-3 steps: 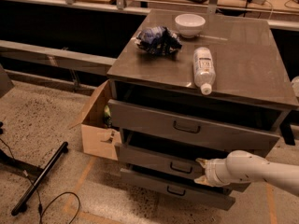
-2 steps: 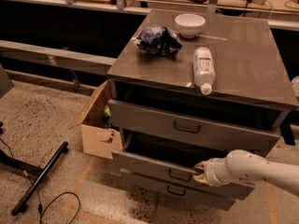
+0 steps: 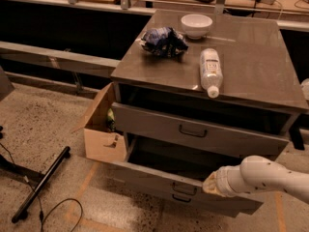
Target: Open middle drawer
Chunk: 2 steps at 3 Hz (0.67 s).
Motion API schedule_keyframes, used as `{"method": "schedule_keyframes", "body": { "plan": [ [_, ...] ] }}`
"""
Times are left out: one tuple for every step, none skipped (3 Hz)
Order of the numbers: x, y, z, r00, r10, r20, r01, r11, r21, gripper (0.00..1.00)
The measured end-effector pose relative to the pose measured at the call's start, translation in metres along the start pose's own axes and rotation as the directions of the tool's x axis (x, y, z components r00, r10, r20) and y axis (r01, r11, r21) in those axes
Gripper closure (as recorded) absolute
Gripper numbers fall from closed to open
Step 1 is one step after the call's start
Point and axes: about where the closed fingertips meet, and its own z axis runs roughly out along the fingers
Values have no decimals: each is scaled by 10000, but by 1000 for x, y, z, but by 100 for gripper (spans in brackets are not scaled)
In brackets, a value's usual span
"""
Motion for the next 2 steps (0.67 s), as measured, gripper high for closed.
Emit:
{"method": "schedule_keyframes", "body": {
  "plan": [
    [-2,2,-6,10000,-54,25,54,10000,-47,61],
    [-12,8,-33,9993,-367,22,367,9992,-153,59]
  ]
}}
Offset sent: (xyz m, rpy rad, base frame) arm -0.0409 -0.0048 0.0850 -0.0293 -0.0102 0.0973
